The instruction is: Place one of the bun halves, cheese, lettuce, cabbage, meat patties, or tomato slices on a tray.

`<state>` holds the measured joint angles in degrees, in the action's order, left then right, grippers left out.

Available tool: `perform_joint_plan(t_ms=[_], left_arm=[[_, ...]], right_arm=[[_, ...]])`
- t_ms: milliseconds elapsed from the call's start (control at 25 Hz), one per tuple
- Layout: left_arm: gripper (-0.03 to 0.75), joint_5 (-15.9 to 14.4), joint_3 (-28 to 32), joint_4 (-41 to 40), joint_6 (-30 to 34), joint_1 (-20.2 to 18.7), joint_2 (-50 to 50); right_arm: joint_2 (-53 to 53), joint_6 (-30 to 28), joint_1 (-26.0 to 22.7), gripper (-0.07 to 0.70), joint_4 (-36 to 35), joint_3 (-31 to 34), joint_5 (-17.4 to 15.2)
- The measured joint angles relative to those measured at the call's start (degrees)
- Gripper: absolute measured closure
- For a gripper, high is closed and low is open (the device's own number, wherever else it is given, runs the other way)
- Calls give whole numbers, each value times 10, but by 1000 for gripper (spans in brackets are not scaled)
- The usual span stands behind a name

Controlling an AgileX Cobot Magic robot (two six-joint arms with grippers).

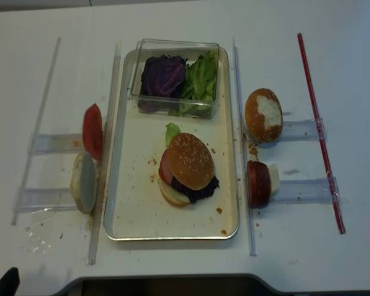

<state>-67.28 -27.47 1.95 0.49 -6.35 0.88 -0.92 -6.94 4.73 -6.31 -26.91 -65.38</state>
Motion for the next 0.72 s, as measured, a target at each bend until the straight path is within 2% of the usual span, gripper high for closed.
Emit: perform_joint_plan(t_ms=[720], left_arm=[[365, 0, 0, 0, 0, 0, 0]], right_arm=[[0, 0, 0, 364, 0, 0, 0]])
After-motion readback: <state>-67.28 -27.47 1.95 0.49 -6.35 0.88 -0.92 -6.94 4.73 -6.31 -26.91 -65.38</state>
